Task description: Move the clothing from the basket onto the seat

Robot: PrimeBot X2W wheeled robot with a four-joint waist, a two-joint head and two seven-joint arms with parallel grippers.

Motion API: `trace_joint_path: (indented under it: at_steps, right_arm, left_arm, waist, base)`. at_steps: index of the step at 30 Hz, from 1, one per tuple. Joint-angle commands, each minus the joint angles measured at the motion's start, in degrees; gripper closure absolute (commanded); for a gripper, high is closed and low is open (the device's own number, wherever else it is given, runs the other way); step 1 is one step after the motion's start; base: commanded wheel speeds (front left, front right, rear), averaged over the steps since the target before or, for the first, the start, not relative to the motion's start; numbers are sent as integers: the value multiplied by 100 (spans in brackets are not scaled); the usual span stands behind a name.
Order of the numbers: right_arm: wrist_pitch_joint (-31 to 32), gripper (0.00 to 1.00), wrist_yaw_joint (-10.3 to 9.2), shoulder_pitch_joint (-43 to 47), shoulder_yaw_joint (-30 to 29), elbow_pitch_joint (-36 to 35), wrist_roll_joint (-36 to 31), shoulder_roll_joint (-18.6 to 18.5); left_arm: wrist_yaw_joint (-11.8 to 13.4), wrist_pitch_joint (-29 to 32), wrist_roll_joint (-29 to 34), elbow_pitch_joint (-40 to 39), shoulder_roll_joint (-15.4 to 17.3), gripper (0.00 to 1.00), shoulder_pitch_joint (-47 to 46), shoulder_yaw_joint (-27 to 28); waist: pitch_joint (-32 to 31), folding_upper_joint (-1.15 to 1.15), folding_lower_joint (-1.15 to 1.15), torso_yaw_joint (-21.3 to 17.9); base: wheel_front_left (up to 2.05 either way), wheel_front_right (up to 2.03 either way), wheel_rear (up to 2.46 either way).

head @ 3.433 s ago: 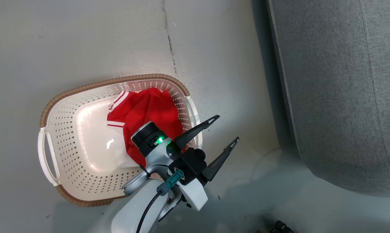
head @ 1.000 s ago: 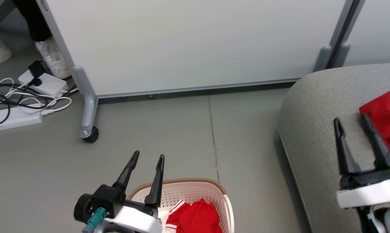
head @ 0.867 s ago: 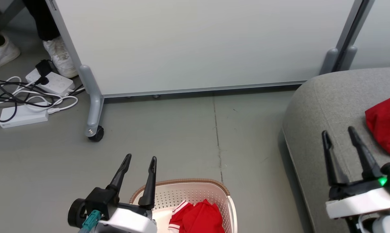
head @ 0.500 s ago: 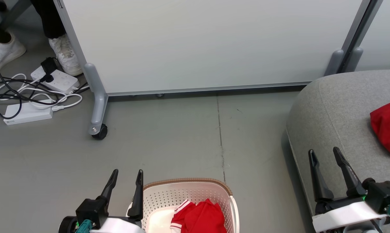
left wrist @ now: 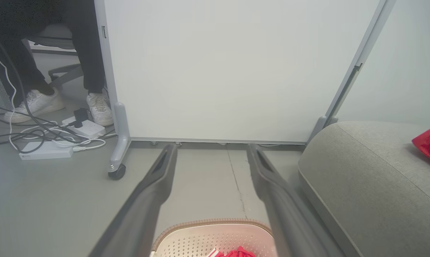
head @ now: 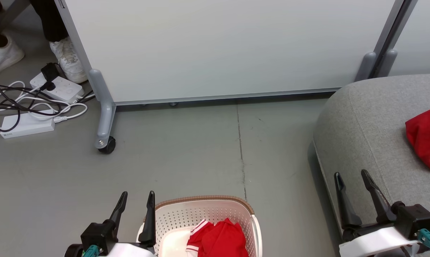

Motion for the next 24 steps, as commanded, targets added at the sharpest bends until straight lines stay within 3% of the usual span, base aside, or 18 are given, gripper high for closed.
trace_joint_path:
  at_steps: [1,24]
  right_arm:
    - [-26,0,1,-16,-6,17,-15,-17]
    - [-26,0,1,-75,-35,52,44,-28]
  left_arm:
    - [16,1,-15,-23,21,0,-51,15]
    - [-16,1,2,16,21,0,-108,-60]
  waist:
    - [2,0,0,-6]
    - [38,0,0,-35]
  base:
    - [0,0,0]
    - [0,0,0]
